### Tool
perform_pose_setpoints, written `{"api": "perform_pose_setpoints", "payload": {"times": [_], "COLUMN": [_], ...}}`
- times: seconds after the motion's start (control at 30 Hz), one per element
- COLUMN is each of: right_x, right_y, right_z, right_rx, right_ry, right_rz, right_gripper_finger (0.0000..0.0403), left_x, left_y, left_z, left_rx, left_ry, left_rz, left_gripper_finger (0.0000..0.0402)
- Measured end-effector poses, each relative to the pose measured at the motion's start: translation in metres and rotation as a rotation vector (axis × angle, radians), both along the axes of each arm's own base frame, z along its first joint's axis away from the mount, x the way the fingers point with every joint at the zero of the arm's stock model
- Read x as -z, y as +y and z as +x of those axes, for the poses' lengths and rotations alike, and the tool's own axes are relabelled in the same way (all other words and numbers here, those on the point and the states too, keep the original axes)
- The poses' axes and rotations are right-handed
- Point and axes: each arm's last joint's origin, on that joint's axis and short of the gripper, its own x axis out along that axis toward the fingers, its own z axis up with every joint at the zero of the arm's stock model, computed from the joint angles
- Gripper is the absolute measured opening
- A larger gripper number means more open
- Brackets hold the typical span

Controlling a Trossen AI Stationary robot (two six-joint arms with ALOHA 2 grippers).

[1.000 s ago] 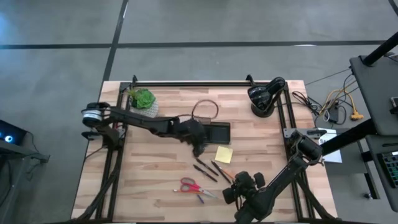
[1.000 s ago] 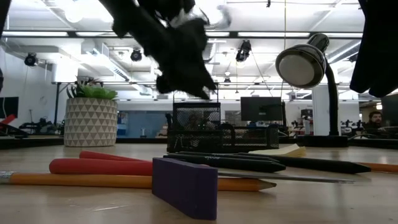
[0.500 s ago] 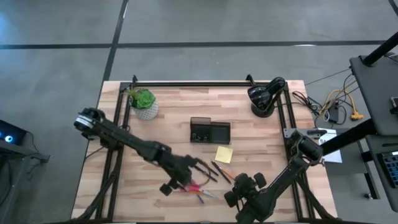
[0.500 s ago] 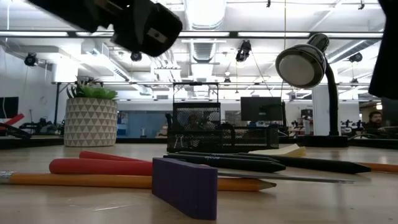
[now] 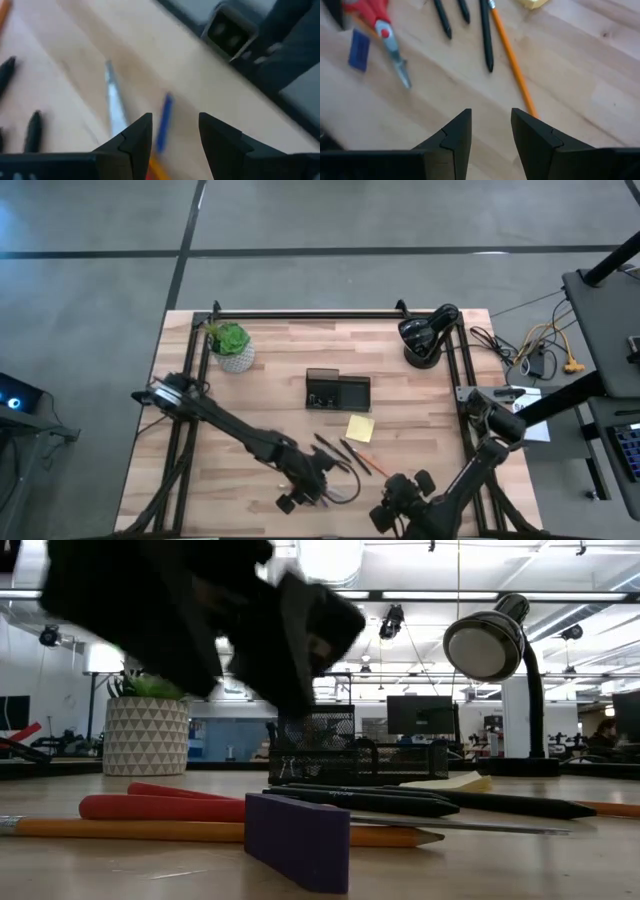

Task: Pick and place office supplies into organizer
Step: Put the blue eraser into the black desk organizer

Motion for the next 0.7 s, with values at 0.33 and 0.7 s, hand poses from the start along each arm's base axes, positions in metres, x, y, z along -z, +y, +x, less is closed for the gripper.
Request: {"api": "perform_pose_setpoints", "payload": {"times": [0.33,0.7], "right_x": [-0.004,-0.002], "right_y": [0.009,0.008], "right_z": [-0.008,-0.01], "right_rx": [-0.026,-0.027], "right_ry": [-0.001,0.008], "right_rz": [0.021,0.008], "right_gripper_finger": [0.0132,0.0132], "left_x": [0.01,0.028], "left_y": [-0.003,-0.016], "left_z": [0.008,0.0], "left_rx": [-0.031,-0.005], "left_ry": [-0.019,0.007], "left_rz": [0.048,0.112], "left_gripper_finger": [0.0146,0.0146]}}
